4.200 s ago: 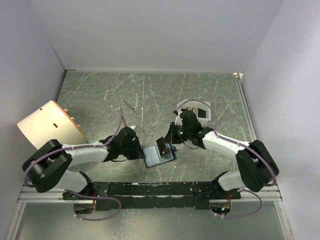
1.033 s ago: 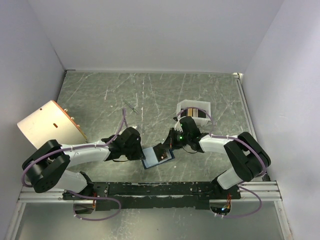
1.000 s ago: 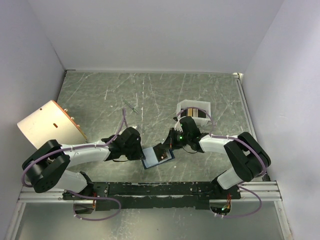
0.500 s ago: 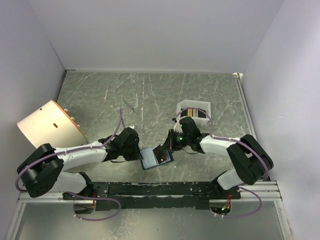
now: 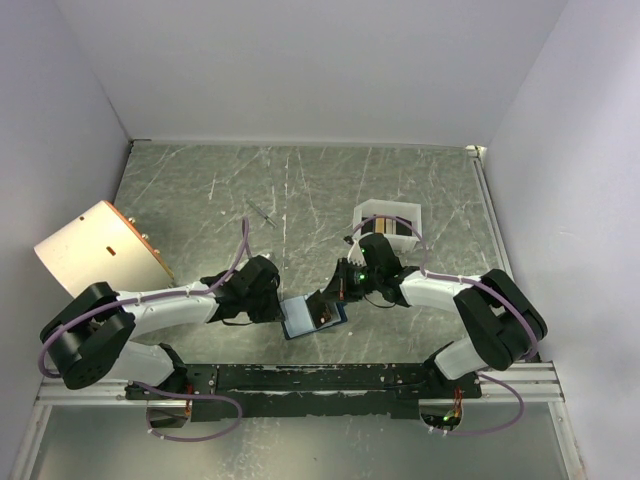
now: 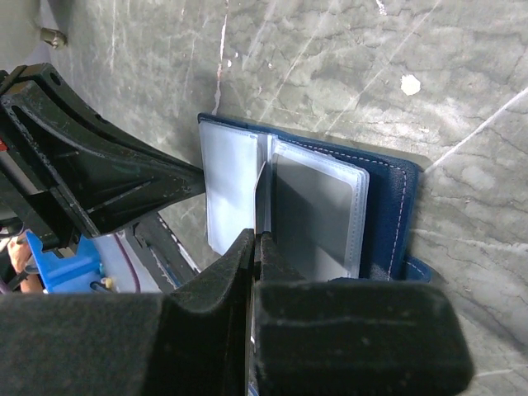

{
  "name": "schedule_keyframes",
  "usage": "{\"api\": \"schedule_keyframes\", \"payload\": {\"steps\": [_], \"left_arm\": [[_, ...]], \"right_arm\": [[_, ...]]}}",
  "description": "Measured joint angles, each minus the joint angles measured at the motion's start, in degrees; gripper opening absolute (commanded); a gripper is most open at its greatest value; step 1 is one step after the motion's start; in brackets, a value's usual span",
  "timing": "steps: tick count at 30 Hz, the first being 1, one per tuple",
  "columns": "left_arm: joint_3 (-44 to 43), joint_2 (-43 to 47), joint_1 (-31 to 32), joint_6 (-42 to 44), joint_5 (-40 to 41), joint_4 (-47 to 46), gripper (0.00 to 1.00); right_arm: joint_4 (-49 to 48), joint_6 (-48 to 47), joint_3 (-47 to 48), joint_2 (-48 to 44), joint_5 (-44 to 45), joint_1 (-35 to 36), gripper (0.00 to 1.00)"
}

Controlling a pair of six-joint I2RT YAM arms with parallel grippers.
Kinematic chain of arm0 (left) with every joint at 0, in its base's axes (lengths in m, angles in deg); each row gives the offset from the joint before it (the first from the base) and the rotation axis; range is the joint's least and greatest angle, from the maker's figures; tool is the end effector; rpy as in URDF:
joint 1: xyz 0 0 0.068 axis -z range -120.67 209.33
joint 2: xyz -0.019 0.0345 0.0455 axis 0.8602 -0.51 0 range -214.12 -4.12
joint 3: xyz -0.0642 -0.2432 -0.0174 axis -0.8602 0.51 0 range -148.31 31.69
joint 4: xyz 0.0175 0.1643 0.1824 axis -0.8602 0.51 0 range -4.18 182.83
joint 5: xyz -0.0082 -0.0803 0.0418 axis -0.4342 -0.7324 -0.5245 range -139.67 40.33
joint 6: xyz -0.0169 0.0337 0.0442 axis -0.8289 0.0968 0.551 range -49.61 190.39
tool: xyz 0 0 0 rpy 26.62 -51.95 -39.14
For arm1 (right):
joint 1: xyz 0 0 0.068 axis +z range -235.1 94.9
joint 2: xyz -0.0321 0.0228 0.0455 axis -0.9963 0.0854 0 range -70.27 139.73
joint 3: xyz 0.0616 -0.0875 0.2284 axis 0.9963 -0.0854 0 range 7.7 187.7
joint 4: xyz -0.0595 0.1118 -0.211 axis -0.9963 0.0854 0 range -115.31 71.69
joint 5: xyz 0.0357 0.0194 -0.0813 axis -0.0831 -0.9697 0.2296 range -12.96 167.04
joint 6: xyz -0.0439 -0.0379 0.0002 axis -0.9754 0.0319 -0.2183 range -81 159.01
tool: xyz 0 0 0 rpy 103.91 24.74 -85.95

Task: Put the credit cards into the card holder
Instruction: Insert the credit card into the card holder.

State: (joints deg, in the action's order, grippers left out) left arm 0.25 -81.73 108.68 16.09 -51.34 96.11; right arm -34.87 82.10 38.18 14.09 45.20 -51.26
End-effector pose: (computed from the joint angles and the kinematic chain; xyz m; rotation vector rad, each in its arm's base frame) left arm 0.1511 -0.1779 0.1307 -0.1058 2.7220 -0.6698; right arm 0.2017 0.1616 0.1294 -0.1004 2.5842 1.2462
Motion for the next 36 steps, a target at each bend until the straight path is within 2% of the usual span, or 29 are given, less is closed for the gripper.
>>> {"api": "schedule_keyframes", "payload": {"steps": [15, 26, 36], "left_arm": [[-0.35, -0.48, 0.0, 0.0, 0.24, 0.02, 0.11], [-1.95, -1.9, 0.02, 0.0, 1.14, 1.03, 0.11], [-2.34, -2.16, 0.02, 0.0, 1.22, 1.44, 0.11]], "right_arm": [[0.59, -0.31, 0.04, -1.11, 0.33, -0.02, 0.0], [-1.18, -1.16, 0.48, 3.39, -0.55, -0.04, 0.0], [-1.62, -1.18, 0.5, 3.56, 0.15, -0.13, 0.0]]}}
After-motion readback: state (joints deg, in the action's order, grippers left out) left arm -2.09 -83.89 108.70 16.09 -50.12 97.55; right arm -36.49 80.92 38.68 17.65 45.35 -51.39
